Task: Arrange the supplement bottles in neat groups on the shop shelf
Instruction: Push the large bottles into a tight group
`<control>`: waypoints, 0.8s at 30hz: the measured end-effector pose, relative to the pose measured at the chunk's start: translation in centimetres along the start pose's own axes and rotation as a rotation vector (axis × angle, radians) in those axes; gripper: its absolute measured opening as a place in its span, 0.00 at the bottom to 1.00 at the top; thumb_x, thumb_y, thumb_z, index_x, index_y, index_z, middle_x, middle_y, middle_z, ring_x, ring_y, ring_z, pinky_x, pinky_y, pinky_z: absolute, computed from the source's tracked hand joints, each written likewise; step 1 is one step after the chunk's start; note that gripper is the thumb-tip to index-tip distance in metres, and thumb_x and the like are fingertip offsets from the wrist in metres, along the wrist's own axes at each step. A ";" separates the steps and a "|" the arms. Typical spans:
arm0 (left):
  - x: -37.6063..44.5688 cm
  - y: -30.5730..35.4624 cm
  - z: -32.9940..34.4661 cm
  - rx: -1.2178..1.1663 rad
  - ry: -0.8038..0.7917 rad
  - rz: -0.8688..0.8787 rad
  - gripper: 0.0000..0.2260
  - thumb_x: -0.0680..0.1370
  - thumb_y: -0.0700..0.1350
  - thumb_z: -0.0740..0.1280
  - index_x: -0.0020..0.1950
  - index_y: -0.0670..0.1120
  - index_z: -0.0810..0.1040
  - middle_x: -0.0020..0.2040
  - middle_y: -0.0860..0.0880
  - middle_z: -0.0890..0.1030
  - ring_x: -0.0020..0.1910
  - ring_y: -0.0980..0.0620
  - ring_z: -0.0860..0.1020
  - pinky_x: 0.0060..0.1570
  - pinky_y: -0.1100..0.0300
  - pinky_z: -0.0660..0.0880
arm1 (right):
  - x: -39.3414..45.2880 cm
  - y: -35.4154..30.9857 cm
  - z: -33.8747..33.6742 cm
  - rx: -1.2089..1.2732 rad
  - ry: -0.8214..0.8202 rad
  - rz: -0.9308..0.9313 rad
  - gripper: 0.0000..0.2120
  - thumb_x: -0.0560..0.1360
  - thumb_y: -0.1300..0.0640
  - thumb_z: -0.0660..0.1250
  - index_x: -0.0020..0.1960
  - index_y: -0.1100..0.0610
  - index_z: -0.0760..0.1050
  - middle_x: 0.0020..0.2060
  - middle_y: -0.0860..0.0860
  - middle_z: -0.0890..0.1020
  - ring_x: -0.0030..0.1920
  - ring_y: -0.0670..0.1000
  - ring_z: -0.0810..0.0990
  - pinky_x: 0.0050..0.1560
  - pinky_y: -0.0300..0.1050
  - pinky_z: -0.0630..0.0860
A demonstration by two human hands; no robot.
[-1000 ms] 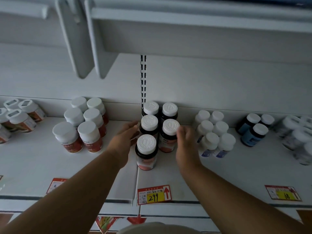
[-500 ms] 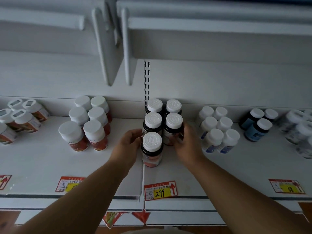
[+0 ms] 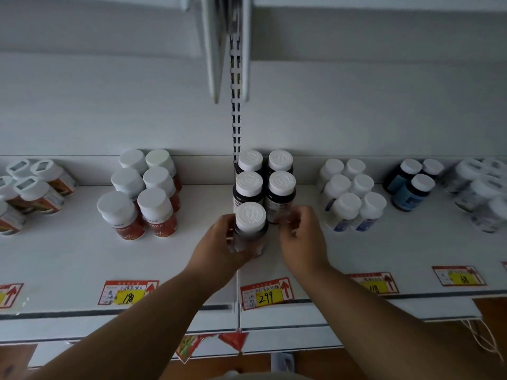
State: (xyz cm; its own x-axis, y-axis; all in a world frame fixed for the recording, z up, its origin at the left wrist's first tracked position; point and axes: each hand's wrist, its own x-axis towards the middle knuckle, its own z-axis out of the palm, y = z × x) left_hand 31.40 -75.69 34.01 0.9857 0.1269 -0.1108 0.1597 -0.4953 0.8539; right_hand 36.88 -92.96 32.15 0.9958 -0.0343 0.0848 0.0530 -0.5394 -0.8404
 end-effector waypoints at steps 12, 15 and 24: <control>0.5 -1.6 -0.9 -0.076 -0.026 0.006 0.32 0.69 0.46 0.80 0.69 0.52 0.69 0.57 0.61 0.79 0.53 0.66 0.78 0.48 0.74 0.71 | -2.7 -0.1 1.6 -0.009 -0.237 -0.187 0.22 0.72 0.51 0.74 0.63 0.52 0.72 0.55 0.49 0.80 0.55 0.48 0.79 0.54 0.45 0.77; 0.5 -1.6 -0.8 -0.037 -0.016 0.023 0.30 0.71 0.47 0.78 0.69 0.51 0.70 0.57 0.60 0.79 0.54 0.61 0.78 0.51 0.70 0.71 | -2.7 -0.3 1.7 -0.020 -0.213 -0.194 0.21 0.72 0.52 0.74 0.62 0.54 0.73 0.55 0.50 0.80 0.54 0.49 0.78 0.51 0.41 0.74; 1.2 -1.4 -0.9 -0.105 -0.013 0.001 0.34 0.70 0.42 0.79 0.72 0.50 0.67 0.65 0.56 0.76 0.62 0.57 0.76 0.49 0.74 0.73 | -2.6 -0.4 1.6 -0.028 -0.180 -0.219 0.20 0.74 0.50 0.72 0.63 0.53 0.73 0.55 0.49 0.79 0.55 0.48 0.78 0.53 0.41 0.75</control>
State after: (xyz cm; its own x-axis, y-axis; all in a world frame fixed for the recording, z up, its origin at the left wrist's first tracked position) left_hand 32.33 -74.09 33.19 0.9866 0.1146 -0.1158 0.1527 -0.4022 0.9027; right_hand 34.40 -91.34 31.42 0.9582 0.2342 0.1643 0.2688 -0.5410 -0.7969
